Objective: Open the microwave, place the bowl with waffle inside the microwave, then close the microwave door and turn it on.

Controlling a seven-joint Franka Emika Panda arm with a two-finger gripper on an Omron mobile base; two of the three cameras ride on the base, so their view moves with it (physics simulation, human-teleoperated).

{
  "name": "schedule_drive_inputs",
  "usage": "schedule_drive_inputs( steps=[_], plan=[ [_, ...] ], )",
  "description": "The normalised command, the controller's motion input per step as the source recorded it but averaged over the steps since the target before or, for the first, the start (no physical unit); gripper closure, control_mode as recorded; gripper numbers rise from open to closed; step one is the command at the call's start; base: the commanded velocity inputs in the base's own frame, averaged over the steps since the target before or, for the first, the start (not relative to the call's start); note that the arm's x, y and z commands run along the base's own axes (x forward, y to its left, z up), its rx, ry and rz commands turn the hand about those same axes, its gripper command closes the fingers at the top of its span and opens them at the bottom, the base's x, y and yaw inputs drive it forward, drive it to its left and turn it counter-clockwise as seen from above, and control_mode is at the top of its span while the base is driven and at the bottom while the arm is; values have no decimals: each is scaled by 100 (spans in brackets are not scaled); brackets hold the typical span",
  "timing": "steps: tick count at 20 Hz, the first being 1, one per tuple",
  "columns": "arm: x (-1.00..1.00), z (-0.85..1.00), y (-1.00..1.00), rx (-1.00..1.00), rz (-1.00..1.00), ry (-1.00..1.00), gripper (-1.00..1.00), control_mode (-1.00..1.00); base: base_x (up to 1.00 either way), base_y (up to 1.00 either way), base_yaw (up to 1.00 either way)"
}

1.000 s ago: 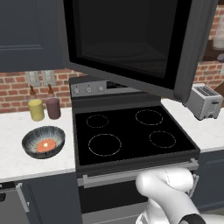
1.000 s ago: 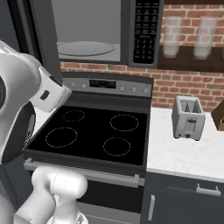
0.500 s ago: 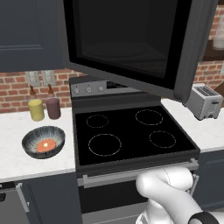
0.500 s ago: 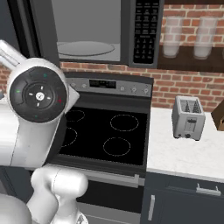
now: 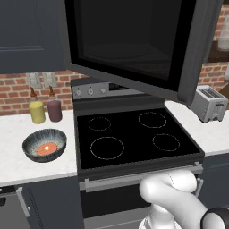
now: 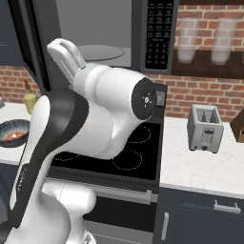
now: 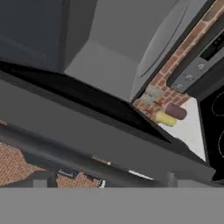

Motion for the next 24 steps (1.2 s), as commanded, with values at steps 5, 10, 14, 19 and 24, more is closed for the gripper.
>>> schedule_drive_inputs(
  steps=[5, 10, 14, 19, 24],
  plan=[
    [27, -3, -63, 40, 28, -9, -100, -100, 0, 0, 0],
    [63, -6, 10, 20, 16, 0, -100, -100, 0, 0, 0],
    [64, -25, 62, 1, 7, 1, -100, -100, 0, 0, 0],
    [48, -15, 38, 0, 3, 2, -100, -100, 0, 0, 0],
    [5, 0, 30, -5, 0, 2, -100, -100, 0, 0, 0]
  ],
)
